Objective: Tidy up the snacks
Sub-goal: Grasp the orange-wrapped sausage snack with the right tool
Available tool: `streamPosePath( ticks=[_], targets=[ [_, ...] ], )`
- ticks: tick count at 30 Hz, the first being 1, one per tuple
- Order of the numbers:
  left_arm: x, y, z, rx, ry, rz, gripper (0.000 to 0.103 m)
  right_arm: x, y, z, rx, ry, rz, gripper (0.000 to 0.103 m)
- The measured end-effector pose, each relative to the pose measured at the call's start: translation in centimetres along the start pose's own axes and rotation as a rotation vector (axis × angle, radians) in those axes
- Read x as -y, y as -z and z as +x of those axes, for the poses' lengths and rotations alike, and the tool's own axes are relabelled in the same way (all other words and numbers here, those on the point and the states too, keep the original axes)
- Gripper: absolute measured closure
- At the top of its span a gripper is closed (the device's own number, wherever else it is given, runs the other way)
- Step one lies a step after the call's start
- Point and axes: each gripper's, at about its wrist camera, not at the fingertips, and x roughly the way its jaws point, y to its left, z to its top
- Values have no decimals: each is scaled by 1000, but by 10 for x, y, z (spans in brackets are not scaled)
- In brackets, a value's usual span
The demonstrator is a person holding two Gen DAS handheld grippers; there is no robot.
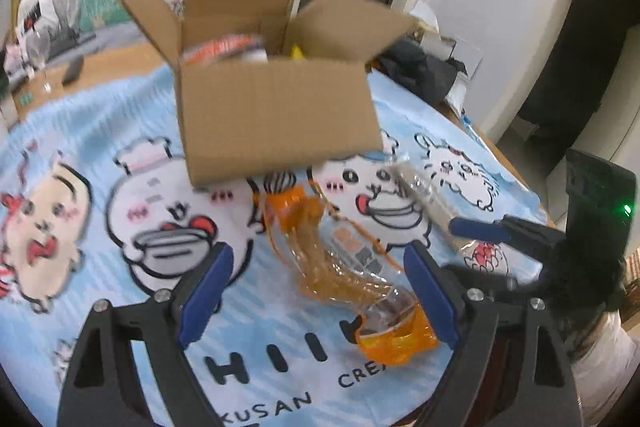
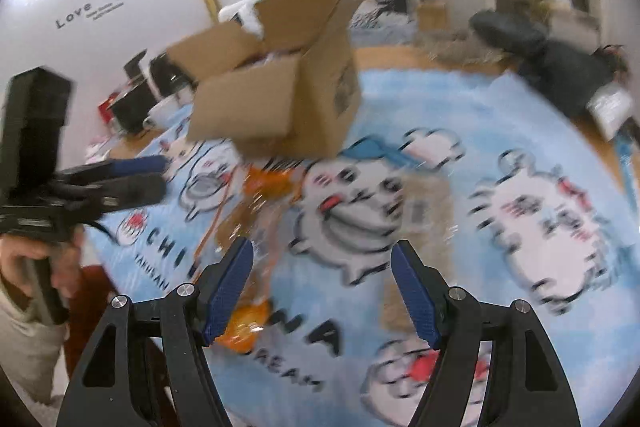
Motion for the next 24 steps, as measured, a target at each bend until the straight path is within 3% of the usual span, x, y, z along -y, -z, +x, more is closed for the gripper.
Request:
streamPosePath(
  ticks=[2, 4, 5, 9, 12, 14, 16, 20, 21, 22, 24],
  targets=[
    [-3, 4, 8, -13, 29, -17, 18, -12, 5, 9, -16, -37, -20, 33],
    [-5, 5, 14, -24, 43, -33, 18, -25, 7, 16, -29, -51, -50, 19],
    [-7, 5, 15, -26, 45, -37, 18, -33, 7, 21, -37, -48, -68, 16],
    [-12, 5, 21, -36, 43, -48, 18, -51, 6, 38, -64, -65, -96, 16],
    [-16, 5, 25, -42, 41, -56, 18, -57, 5, 52, -102, -12, -104, 16],
    [-19, 7, 26, -47, 35, -62, 18, -59, 4, 56, -99, 8, -100, 20],
    [-23, 9, 27, -47, 39, -78, 18, -65, 4, 59, -107, 45, -144, 39],
    [-26, 11, 28, -49, 68, -97, 18, -69, 5, 57, -109, 68, -205, 43],
    [-26, 11, 28, -48, 69, -100, 18, -68, 4, 55, -101, 60, -200, 46],
    [-26, 11, 27, -49, 77, -106, 18, -67, 2, 49, -82, 41, -192, 55],
    [-26, 10, 25, -43, 100, -115, 18, -64, -1, 42, -76, 18, -184, 58]
  ],
)
